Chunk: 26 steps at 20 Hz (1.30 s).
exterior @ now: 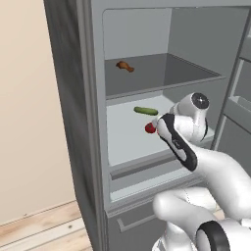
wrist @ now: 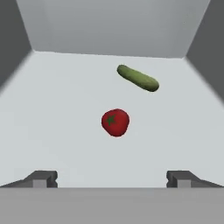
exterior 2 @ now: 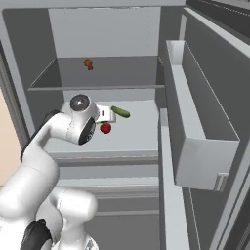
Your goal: Transport the fish and tomato to the fridge. Place the fish on the rack containing meat and place the tomato on the rack containing the vegetable, ensuring meats and vegetables are on different racks.
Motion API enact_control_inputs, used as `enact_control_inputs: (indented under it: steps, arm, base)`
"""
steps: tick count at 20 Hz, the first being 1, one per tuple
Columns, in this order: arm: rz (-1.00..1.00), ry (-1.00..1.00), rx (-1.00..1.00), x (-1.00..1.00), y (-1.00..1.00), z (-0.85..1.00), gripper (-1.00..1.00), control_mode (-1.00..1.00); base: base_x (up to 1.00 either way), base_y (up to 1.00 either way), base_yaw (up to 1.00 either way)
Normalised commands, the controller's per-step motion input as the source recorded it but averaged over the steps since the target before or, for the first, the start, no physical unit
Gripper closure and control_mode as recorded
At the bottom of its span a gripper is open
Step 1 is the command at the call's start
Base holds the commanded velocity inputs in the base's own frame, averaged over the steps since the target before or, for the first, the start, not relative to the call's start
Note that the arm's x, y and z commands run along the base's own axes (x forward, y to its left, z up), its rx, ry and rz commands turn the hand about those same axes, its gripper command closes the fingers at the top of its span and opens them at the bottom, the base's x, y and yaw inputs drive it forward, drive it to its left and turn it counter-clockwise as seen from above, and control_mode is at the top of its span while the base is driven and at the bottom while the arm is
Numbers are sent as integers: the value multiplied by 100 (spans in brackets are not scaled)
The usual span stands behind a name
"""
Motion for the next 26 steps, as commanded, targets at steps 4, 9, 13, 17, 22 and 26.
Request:
enact_control_inputs:
  steps: [4,9,13,17,22,26]
  arm:
    - [0,0,-2,-78,0,54,-100,-100]
    - [0,7,-1,-63,2,76,-100,-100]
    - [-3,12,0,-84,0,76,-100,-100]
    - [-6,14,0,-79,0,71,-100,-100]
    - [-7,17,0,-65,0,62,-100,-100]
    - [-5,4,0,-57,0,10,-100,-100]
  base:
    - [0,0,0]
    - [0,0,0]
    - [0,0,0]
    - [0,0,0]
    - [0,0,0]
    - [0,0,0]
